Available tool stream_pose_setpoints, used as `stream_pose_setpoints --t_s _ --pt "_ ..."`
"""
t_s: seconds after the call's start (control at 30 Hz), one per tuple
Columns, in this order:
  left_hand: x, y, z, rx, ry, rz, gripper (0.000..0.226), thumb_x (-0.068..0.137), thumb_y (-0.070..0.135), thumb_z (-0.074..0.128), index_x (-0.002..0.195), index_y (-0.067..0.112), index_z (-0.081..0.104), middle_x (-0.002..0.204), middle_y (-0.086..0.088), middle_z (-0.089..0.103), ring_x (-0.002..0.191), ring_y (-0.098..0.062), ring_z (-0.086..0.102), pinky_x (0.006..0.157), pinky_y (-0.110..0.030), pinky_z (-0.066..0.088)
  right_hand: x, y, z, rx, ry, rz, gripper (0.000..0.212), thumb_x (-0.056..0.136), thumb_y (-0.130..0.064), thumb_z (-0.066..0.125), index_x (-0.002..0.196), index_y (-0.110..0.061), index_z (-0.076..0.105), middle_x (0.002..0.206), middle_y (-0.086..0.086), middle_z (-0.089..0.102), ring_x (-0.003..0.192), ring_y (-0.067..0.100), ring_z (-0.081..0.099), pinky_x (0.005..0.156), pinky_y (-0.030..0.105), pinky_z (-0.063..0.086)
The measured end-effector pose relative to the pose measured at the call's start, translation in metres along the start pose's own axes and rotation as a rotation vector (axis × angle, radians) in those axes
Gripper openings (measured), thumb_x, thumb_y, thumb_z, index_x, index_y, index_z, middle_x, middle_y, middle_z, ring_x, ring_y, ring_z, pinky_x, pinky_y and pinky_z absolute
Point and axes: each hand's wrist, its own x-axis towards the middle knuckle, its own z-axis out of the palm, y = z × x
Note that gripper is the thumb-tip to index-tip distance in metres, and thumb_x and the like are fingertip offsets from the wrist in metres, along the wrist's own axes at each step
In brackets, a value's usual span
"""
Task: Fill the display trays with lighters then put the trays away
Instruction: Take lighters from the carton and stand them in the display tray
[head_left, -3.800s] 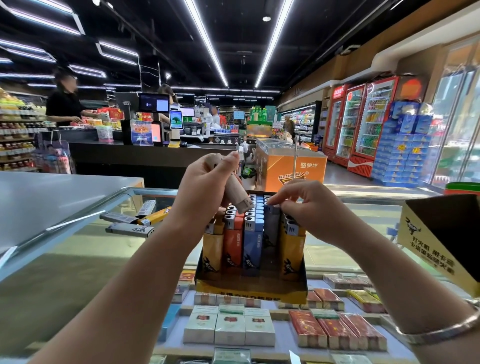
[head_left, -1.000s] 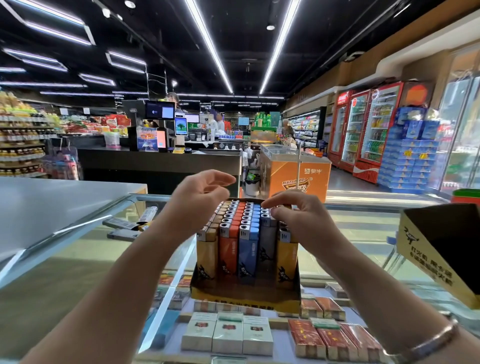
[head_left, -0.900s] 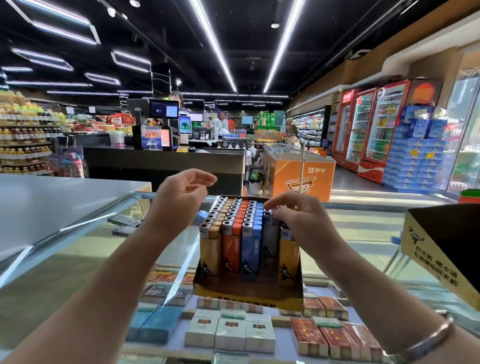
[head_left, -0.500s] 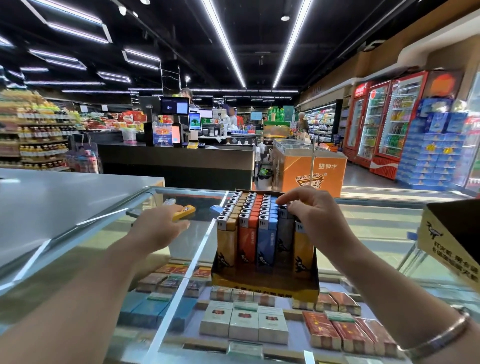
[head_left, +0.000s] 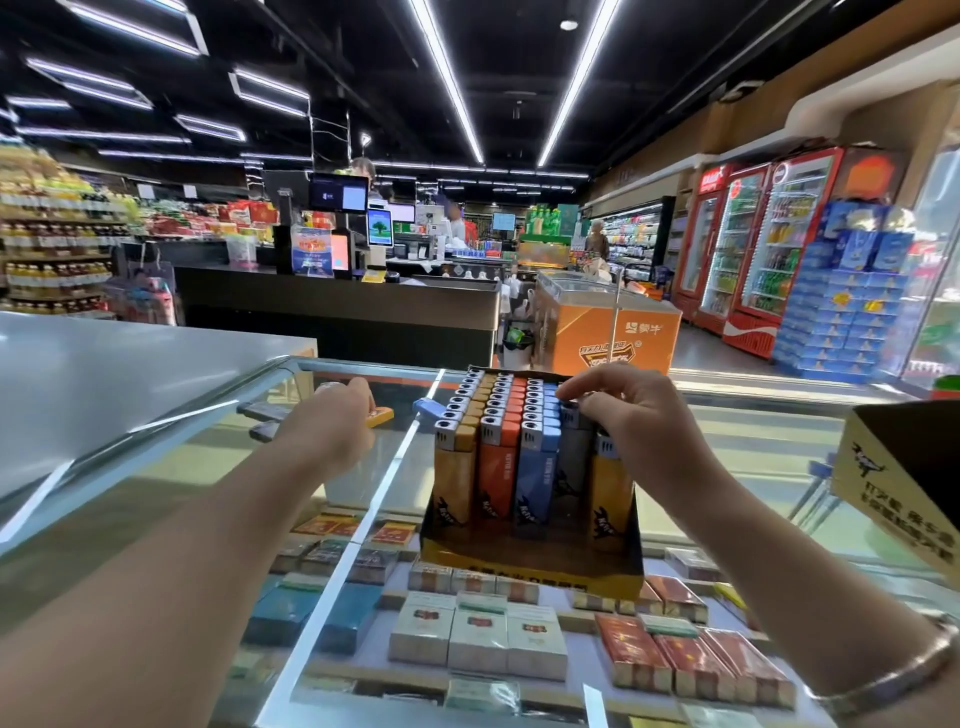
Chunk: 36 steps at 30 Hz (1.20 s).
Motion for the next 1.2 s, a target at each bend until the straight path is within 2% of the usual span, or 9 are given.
stream_pose_setpoints --t_s 0.17,0.37,0.57,0.73,0.83,0.93,1.03,1.1,1.2 --pt "-0.001 0.000 -0.002 0.027 0.064 0.089 0.043 0.089 0.008 0.046 0.132 0.010 0.041 0.112 -0.010 0.056 0.098 -0.022 0.054 0.078 -0.032 0.048 0.000 -0.001 0.000 0.048 -0.024 0.000 0.032 0.090 0.000 0.045 0.074 -0.017 0.067 0.091 -0.002 0.062 0.092 0.016 0.059 0.053 0.017 0.048" --pt "0.000 -0.017 -0.029 -0.151 0.243 -0.210 0.011 0.091 0.024 0.047 0.095 0.014 0.043 0.075 -0.004 0.049 0.071 -0.023 0.050 0.058 -0.035 0.038 0.001 0.000 -0.002 0.020 -0.040 -0.007 0.030 0.091 -0.001 0.046 0.076 -0.017 0.067 0.094 0.003 0.063 0.096 0.021 0.059 0.061 0.024 0.047" --pt "-0.014 -0.029 -0.029 0.128 -0.092 -0.424 0.049 0.086 0.058 0.045 0.092 0.010 0.052 0.081 -0.007 0.059 0.076 -0.021 0.056 0.068 -0.032 0.043 0.000 -0.001 -0.002 -0.012 -0.041 -0.019 0.030 0.091 -0.002 0.048 0.076 -0.020 0.066 0.092 0.001 0.061 0.096 0.019 0.057 0.057 0.014 0.044" --pt "-0.009 -0.034 -0.030 0.055 -0.174 -0.458 0.034 0.085 0.036 0.055 0.101 0.006 0.051 0.095 -0.013 0.056 0.083 -0.024 0.058 0.076 -0.034 0.050 0.000 0.001 -0.003 -0.054 -0.045 -0.023 0.028 0.091 -0.005 0.049 0.079 -0.022 0.067 0.096 0.003 0.060 0.102 0.024 0.052 0.064 0.022 0.044" --pt "-0.010 -0.036 -0.035 0.045 -0.170 -0.480 0.024 0.085 0.025 0.057 0.095 0.004 0.053 0.087 -0.012 0.058 0.074 -0.021 0.058 0.059 -0.030 0.046 0.000 0.001 -0.003 -0.076 -0.041 -0.032 0.028 0.090 -0.005 0.049 0.078 -0.023 0.066 0.094 0.000 0.060 0.101 0.021 0.053 0.060 0.015 0.040" --pt "-0.010 -0.040 -0.038 0.070 -0.159 -0.477 0.016 0.084 0.017 0.055 0.092 0.003 0.053 0.081 -0.011 0.056 0.074 -0.021 0.056 0.058 -0.029 0.042 0.001 0.001 -0.002 -0.071 -0.044 -0.036 0.028 0.090 -0.004 0.049 0.078 -0.022 0.066 0.093 0.000 0.060 0.101 0.021 0.053 0.063 0.020 0.043" --pt "-0.010 -0.045 -0.038 0.002 -0.052 -0.532 0.020 0.084 0.013 0.055 0.097 0.002 0.047 0.083 -0.013 0.055 0.080 -0.027 0.057 0.060 -0.033 0.043 0.000 0.000 -0.002 -0.069 -0.041 -0.040 0.027 0.090 -0.004 0.049 0.078 -0.022 0.066 0.092 -0.004 0.059 0.100 0.019 0.053 0.060 0.015 0.043" --pt "-0.010 -0.048 -0.036 -0.061 0.086 -0.545 0.024 0.088 0.012 0.053 0.102 0.004 0.036 0.082 -0.014 0.051 0.076 -0.030 0.053 0.060 -0.037 0.040 0.000 0.000 -0.002 -0.066 -0.039 -0.046 0.027 0.089 -0.003 0.050 0.078 -0.020 0.067 0.094 -0.001 0.060 0.102 0.021 0.053 0.066 0.022 0.047" --pt "-0.008 -0.046 -0.031 -0.028 0.234 -0.344 0.026 0.089 0.008 0.052 0.112 0.009 0.038 0.077 -0.011 0.050 0.063 -0.025 0.046 0.055 -0.036 0.034 0.000 0.000 -0.002 -0.065 -0.039 -0.042 0.028 0.089 -0.004 0.049 0.078 -0.022 0.066 0.095 0.000 0.060 0.104 0.022 0.052 0.070 0.030 0.047"
